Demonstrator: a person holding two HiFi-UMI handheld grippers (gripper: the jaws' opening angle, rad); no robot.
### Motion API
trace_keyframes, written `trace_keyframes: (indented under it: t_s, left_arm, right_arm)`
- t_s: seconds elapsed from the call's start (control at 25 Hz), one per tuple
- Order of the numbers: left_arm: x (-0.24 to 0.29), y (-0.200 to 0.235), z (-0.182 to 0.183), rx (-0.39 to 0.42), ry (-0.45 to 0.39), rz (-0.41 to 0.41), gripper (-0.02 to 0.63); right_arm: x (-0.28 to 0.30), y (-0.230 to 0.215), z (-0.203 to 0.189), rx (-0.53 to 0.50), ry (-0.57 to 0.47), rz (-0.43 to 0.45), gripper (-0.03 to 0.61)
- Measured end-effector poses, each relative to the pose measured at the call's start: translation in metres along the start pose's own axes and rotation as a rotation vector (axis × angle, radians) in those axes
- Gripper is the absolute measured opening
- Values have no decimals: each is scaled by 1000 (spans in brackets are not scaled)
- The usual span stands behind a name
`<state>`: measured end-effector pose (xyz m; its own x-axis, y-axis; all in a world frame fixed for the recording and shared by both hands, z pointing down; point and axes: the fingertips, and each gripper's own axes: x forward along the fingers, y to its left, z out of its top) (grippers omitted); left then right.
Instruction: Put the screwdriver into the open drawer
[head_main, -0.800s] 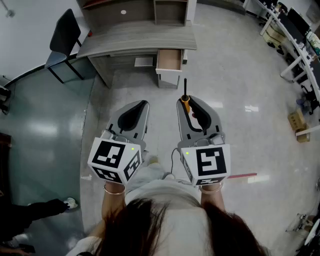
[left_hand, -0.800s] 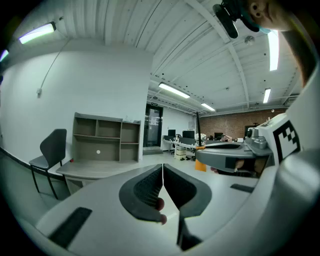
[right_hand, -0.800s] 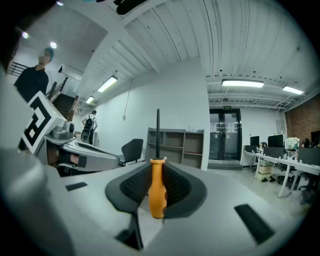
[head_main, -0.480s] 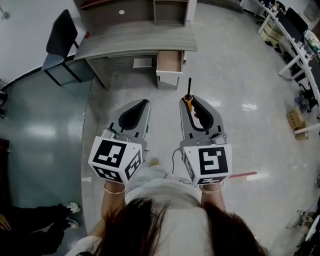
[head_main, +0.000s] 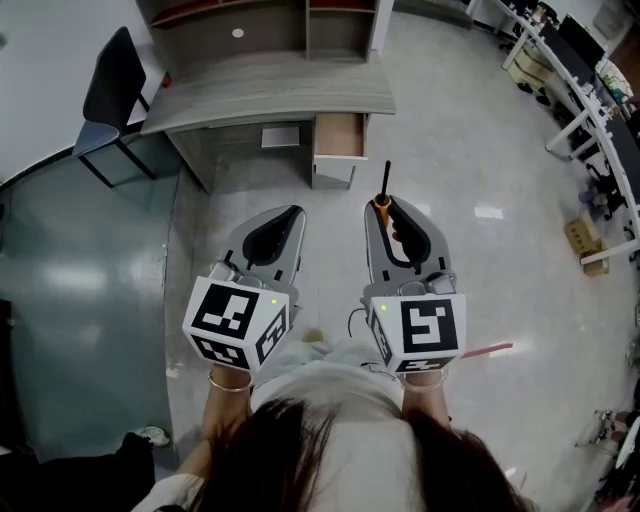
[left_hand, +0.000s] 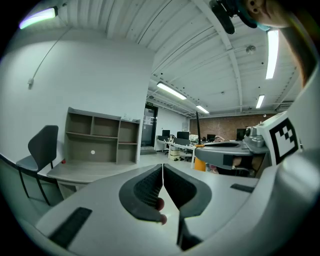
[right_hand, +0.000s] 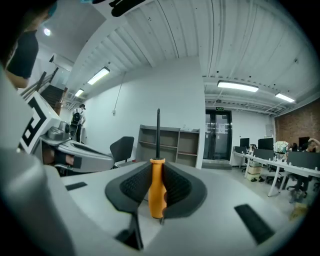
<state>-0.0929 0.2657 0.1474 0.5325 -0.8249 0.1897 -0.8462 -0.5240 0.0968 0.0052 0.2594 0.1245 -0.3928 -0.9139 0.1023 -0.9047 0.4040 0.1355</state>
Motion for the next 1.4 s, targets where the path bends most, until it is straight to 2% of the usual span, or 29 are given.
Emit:
trace_keyframes:
  t_s: [0.32,0.6,1.04,1.4]
  left_arm:
    - [7,19,-6,-24,10,-36,21]
    - [31,25,-12,-30,23,-49,21]
    - [108,45,1,-10,39,-28,21]
    - [190,52,13,2,63,-29,21]
  right_arm:
    - [16,8,-7,-5,32,-29,81]
    - [32,-7,-16,0,42,-39,81]
    - [93,-60,-26,26,32,-27,81]
    - [144,-125,-41,52,56,-37,81]
